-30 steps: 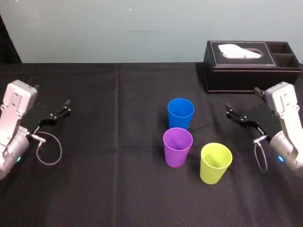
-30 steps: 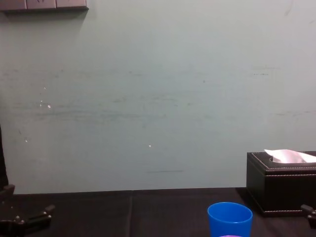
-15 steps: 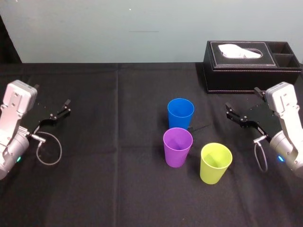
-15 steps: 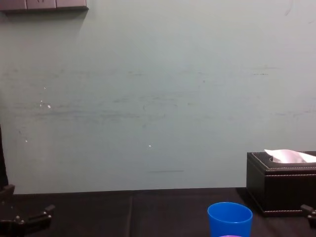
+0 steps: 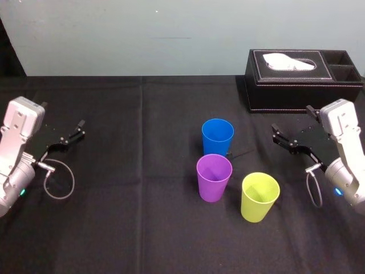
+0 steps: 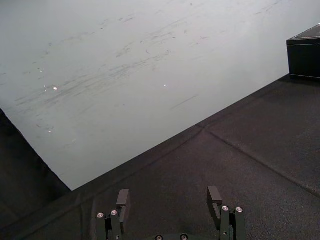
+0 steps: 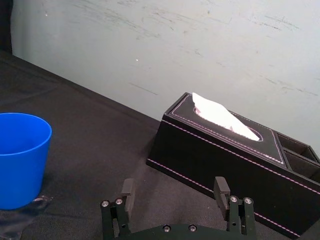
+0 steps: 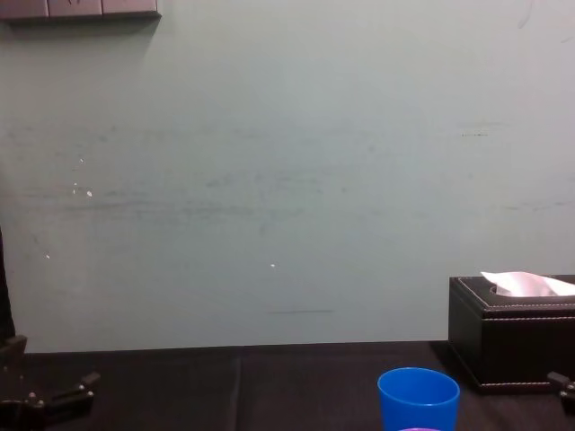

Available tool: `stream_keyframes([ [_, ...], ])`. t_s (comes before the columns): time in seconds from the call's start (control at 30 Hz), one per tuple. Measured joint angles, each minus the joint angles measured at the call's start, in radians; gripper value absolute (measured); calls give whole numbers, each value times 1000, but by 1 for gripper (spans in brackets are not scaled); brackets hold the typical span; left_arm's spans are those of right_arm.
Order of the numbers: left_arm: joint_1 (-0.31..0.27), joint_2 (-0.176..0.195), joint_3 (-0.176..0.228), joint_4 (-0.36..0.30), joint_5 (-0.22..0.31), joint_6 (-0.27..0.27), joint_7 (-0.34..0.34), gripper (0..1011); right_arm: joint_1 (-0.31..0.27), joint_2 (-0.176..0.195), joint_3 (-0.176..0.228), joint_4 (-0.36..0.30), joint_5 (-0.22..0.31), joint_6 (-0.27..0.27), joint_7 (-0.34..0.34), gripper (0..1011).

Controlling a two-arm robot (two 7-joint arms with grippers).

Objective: Stack the three plastic cups sequentially using one hand.

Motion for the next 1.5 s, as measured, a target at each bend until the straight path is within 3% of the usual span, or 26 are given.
stream_keyframes([
  [1.5, 0, 0, 0, 0, 0, 0, 0, 1011, 0, 0, 0, 0, 0, 0, 0, 1003],
])
